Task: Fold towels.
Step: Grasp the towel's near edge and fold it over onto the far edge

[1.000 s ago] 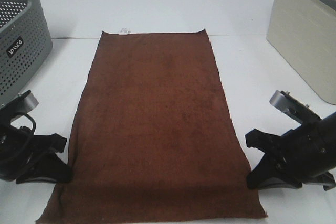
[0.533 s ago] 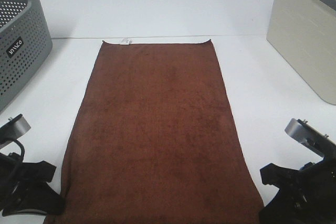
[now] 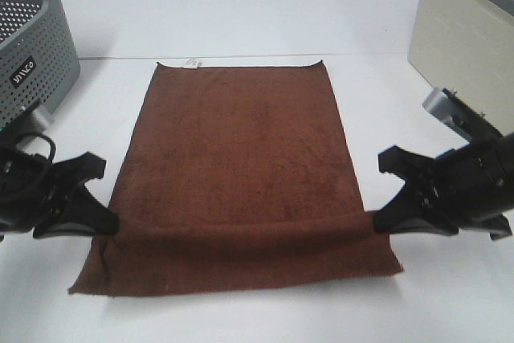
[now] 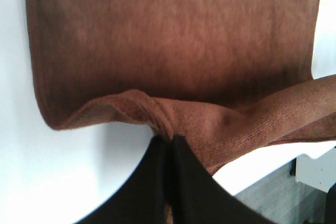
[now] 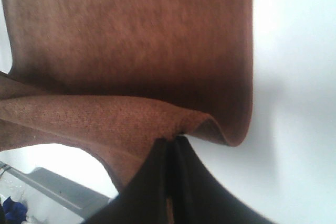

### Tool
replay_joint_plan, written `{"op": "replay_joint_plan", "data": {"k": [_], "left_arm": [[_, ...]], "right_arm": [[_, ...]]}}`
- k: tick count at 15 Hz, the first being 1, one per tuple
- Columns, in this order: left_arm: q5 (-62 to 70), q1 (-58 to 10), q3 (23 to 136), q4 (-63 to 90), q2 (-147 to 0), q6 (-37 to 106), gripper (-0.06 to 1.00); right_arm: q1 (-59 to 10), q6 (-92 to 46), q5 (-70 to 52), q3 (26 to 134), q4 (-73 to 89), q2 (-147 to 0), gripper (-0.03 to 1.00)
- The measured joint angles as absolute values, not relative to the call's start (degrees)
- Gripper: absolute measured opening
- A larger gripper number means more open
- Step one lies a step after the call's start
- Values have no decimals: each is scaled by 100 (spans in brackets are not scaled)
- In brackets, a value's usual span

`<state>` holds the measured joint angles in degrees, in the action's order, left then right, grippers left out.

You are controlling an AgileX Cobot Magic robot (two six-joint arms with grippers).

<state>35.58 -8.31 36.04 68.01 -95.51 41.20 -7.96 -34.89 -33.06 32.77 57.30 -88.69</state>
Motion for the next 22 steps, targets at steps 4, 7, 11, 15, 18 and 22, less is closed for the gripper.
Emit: {"op": "replay_joint_plan", "data": {"k": [4, 7, 11, 15, 18, 22], "left_arm": [[3472, -831, 5036, 5942, -9912, 3117, 1], [3358, -831, 6171, 5695, -10646, 2790, 1], [3168, -831, 7380, 5661, -11350, 2452, 1], [2555, -831, 8337, 5649, -11963, 2389, 1], [1931, -831, 8835, 5649, -12410, 2389, 1], [1799, -831, 9609, 5649, -13235, 2406, 1]], "right_arm": [[-796, -2802, -3718, 5076, 4962, -9654, 0], [-796, -2458, -3833, 6245, 4612, -10290, 0], [-796, -2034, -4165, 7827, 4291, -11241, 0], [-796, -1805, -4257, 9230, 3930, -12124, 0], [-796, -1765, -4257, 10233, 3885, -12777, 0], [-796, -1788, -3827, 11127, 3799, -13585, 0]]}}
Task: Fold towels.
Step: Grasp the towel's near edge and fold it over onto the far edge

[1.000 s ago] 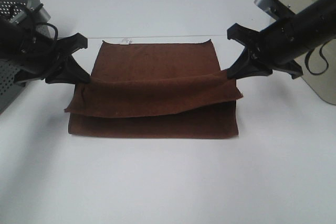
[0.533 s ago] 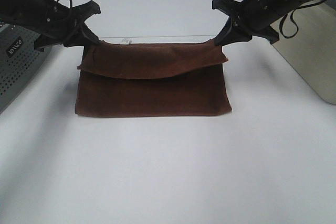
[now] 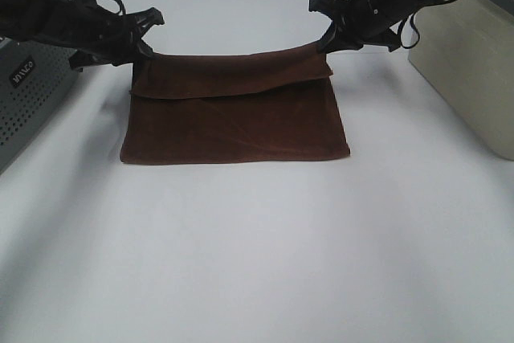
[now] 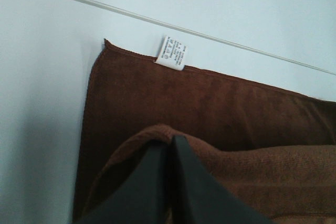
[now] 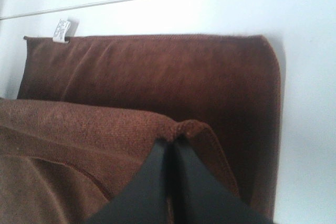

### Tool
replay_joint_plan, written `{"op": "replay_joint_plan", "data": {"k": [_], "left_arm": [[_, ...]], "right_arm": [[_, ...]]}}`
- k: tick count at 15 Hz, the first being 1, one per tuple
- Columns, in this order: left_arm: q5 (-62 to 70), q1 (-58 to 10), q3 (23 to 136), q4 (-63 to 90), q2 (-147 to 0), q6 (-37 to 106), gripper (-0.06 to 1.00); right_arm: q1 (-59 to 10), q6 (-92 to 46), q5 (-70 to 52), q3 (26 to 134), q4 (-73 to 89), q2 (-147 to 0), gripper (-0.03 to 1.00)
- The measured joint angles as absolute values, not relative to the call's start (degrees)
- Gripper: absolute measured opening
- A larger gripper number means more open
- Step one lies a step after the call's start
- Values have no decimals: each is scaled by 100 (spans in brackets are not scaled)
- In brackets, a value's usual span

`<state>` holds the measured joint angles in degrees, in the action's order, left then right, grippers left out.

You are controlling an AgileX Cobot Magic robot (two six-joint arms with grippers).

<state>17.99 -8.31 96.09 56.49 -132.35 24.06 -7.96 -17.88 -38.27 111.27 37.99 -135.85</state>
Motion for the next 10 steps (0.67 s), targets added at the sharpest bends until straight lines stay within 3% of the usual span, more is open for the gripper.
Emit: {"op": "replay_joint_plan", "data": {"k": [4, 6, 7, 10], "left_arm": [[1667, -831, 10325, 5649, -13831, 2412, 1], [1667, -871, 10537, 5655, -13929, 2578, 8], [1662, -871, 10565, 5655, -13946, 2630, 17], [1650, -877, 10565, 5655, -13946, 2641, 63]], "right_arm": [[-796, -1982, -3226, 11322, 3776, -13992, 0], [-796, -2017, -3209, 11322, 3776, -14066, 1], [-796, -2023, -3209, 11322, 3776, -14066, 8], [-796, -2017, -3146, 11322, 3724, -14066, 64]]}}
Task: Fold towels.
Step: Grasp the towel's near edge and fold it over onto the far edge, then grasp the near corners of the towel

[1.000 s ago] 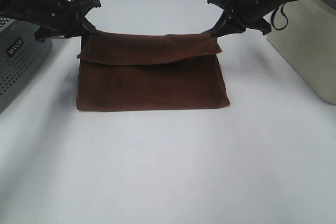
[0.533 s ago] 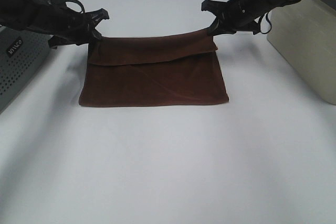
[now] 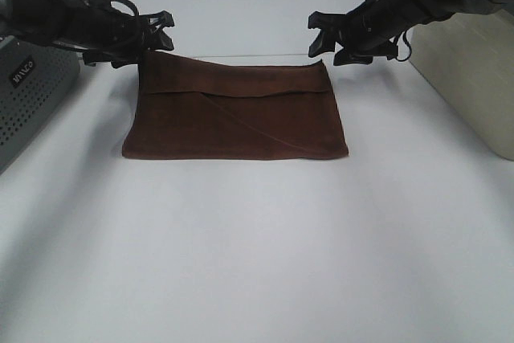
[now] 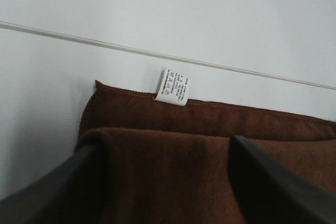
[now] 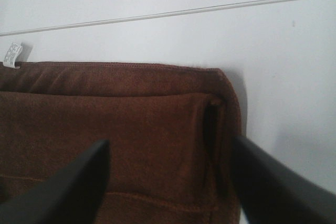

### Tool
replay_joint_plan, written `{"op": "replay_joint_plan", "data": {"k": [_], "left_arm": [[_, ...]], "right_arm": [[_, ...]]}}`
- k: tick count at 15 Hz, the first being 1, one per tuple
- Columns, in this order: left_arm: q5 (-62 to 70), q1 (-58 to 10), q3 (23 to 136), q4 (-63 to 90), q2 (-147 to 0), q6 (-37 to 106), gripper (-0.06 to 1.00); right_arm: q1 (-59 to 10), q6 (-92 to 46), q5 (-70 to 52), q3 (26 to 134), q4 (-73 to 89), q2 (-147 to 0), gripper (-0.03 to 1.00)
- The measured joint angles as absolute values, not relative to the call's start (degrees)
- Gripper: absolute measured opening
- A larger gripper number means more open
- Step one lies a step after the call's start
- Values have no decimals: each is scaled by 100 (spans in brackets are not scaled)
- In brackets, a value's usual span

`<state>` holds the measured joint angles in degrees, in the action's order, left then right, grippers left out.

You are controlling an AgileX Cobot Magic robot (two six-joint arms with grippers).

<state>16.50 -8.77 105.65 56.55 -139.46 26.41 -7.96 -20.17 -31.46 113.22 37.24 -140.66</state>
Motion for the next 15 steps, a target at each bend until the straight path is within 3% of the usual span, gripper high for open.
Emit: {"op": "replay_joint_plan", "data": {"k": [1, 3, 6, 15], "left_arm": [[1650, -877, 10565, 5649, -13946, 2641, 75], [1856, -865, 10565, 5437, -13911, 2641, 82], [2338, -802, 10571, 4727, -13682, 2647, 83], [3186, -716, 10577, 4458, -13619, 2189, 83]], "right_arm": [[-796, -2017, -3191, 11322, 3661, -14055, 78], [-796, -2017, -3443, 11322, 3604, -13917, 88], [-796, -2017, -4165, 11327, 3518, -13619, 89], [-796, -1702, -5323, 11339, 3266, -13379, 89]]}}
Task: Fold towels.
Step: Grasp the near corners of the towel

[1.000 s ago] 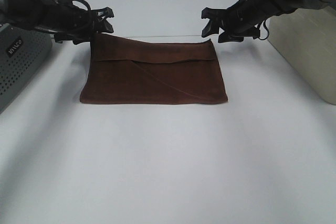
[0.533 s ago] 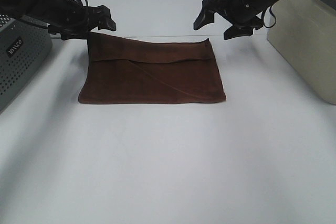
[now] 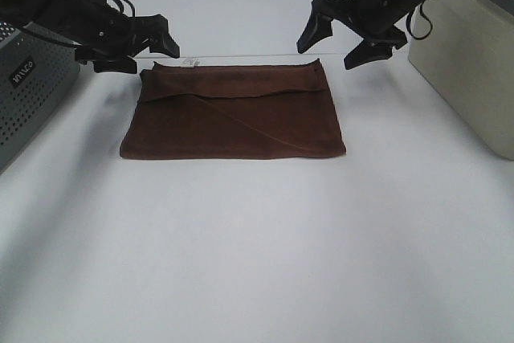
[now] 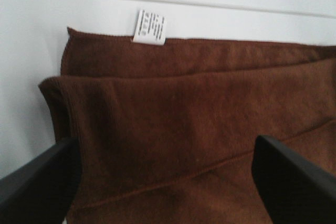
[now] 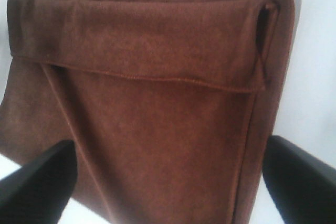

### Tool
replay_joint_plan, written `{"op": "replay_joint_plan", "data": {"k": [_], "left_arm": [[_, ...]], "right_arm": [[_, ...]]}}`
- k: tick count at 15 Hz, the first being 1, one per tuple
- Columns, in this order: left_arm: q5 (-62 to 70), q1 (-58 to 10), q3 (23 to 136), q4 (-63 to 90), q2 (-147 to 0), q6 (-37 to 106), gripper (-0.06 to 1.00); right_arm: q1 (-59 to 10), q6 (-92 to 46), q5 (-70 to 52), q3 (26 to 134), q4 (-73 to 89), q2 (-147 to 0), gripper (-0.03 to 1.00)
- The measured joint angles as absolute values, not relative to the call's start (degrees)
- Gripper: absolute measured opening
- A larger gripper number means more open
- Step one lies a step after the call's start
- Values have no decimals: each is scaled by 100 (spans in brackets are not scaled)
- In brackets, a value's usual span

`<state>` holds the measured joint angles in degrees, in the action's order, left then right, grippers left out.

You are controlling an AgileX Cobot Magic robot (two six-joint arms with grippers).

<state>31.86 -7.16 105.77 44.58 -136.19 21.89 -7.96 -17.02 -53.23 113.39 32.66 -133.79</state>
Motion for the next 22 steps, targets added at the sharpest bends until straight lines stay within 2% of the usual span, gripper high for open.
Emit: {"op": "replay_joint_plan", "data": {"k": [5, 7, 11, 14, 21, 22], "left_arm": [[4796, -424, 10577, 4142, -13579, 1478, 83], [5065, -430, 10439, 3999, -13510, 1180, 83], [4314, -390, 9013, 3862, -12708, 1152, 83], [4303, -407, 8864, 3707, -12668, 1375, 83], [4228, -521, 8864, 3661, -12932, 1387, 83], [4028, -699, 8869, 3707, -13046, 1381, 81]], "right_arm": [[-796, -1301, -6555, 11339, 3140, -13379, 90], [-796, -1123, -6864, 11339, 3077, -13379, 89], [-796, -980, -6830, 10703, 2997, -13310, 89], [-796, -1003, -6308, 10164, 3019, -13316, 89], [-796, -1163, -6102, 10141, 3019, -13430, 89], [-796, -1243, -6079, 10136, 3111, -13568, 89]]}}
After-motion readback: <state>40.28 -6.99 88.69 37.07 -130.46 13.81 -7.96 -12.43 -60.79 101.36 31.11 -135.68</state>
